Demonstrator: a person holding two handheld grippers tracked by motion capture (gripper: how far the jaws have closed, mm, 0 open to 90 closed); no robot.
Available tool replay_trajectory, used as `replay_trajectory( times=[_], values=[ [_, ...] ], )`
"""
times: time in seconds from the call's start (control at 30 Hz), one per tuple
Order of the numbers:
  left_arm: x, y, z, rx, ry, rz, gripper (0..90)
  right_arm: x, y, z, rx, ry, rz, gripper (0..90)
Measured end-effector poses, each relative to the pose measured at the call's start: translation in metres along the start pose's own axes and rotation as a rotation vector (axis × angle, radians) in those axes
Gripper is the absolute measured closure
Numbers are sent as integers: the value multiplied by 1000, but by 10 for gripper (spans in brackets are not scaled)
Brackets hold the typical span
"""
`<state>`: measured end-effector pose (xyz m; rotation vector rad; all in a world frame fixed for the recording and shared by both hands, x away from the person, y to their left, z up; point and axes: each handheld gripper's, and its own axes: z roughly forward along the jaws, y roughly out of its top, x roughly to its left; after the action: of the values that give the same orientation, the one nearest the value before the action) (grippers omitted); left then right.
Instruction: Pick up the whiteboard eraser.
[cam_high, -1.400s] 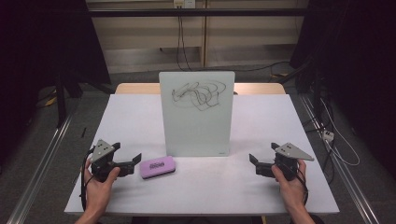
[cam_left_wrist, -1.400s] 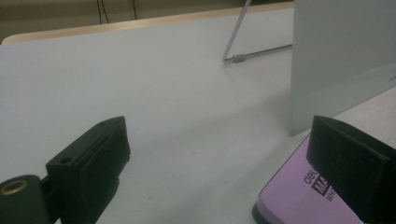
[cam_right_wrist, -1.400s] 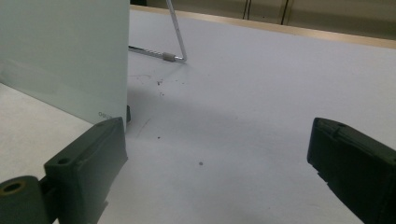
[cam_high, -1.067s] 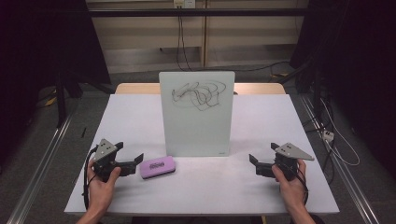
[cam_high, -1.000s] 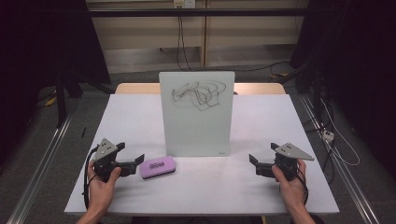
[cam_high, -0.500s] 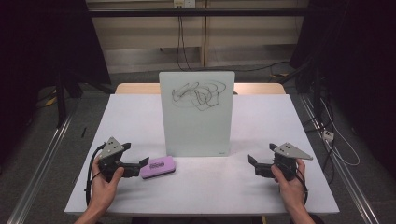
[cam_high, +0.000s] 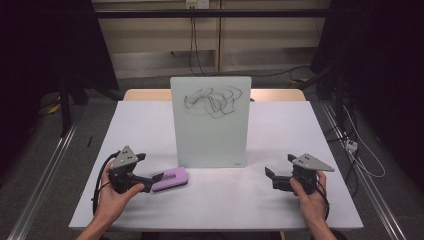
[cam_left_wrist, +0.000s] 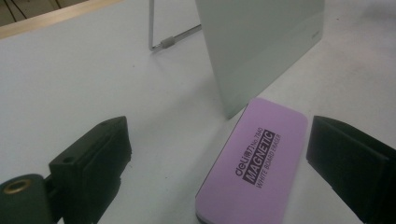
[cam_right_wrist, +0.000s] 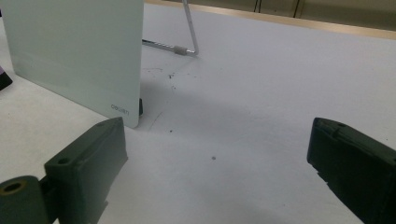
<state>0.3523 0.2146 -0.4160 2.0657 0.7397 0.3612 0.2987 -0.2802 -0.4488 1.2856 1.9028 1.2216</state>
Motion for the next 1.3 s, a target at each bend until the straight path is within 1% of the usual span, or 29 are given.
replay_trajectory(
  times=[0.07,0.1,0.17,0.2,0.23,0.27,0.3,0.33,0.37,0.43,0.5,0.53,0.6,0.63,0.67,0.77,0.8,0.83,0.87,0.9,0.97,1.0,1.03,1.07,1.1,1.2,1.23,1.27,1.3],
  values=[
    [0,1,0,8,7,3,59,0,0,0,-1,-4,-3,51],
    [1,2,1,5,-12,1,55,0,0,0,1,-5,-2,51],
    [1,5,1,28,-17,11,55,0,0,0,3,-8,3,51],
    [0,6,2,31,-25,17,55,0,0,0,3,-8,3,51],
    [-1,8,2,51,-31,42,61,0,0,1,7,-7,5,51],
    [-1,8,2,51,-31,42,63,1,0,1,8,-6,0,51],
    [-4,8,3,50,-46,33,63,1,1,1,5,-6,-1,51],
    [-5,9,3,61,-41,39,62,2,1,1,3,-5,-4,51],
    [-4,10,4,65,-54,59,62,2,1,1,3,-5,-4,51],
    [-5,12,4,78,-61,77,63,2,0,1,8,-4,-6,51],
    [-6,15,6,92,-68,85,64,2,0,1,7,-1,-6,51],
    [-7,15,7,89,-74,81,63,2,0,1,7,-1,-6,52],
    [-7,18,9,110,-79,88,75,1,0,1,8,9,3,64],
    [-7,19,9,131,-59,109,75,1,0,1,8,9,3,64],
    [-6,20,11,131,-77,106,76,1,0,1,9,7,4,59],
    [-6,23,14,142,-86,109,77,1,0,2,8,4,0,58],
    [-7,23,16,146,-102,102,78,2,1,2,10,6,-4,57],
    [-7,24,17,160,-104,109,82,2,1,2,11,5,-7,58],
    [-6,25,18,171,-117,121,90,2,1,2,12,8,-7,58],
    [-7,24,19,183,-132,120,90,2,1,2,12,8,-7,58],
    [-9,25,21,204,-149,127,121,2,1,2,12,12,-7,59],
    [-9,25,23,206,-171,125,134,3,0,2,13,11,-6,58],
    [-9,25,25,202,-168,122,142,2,0,2,13,11,-6,58],
    [-10,25,26,209,-172,121,143,2,0,2,13,12,-4,58],
    [-10,25,29,212,-176,128,154,2,0,2,12,12,-4,59],
    [-12,25,34,246,-184,144,169,2,0,3,16,14,-7,59],
    [-12,26,36,268,-195,162,173,3,1,3,17,15,-8,58],
    [-13,26,38,267,-195,163,180,3,0,3,17,15,-11,58],
    [-14,27,40,279,-201,169,185,3,0,4,18,16,-11,58]
  ],
)
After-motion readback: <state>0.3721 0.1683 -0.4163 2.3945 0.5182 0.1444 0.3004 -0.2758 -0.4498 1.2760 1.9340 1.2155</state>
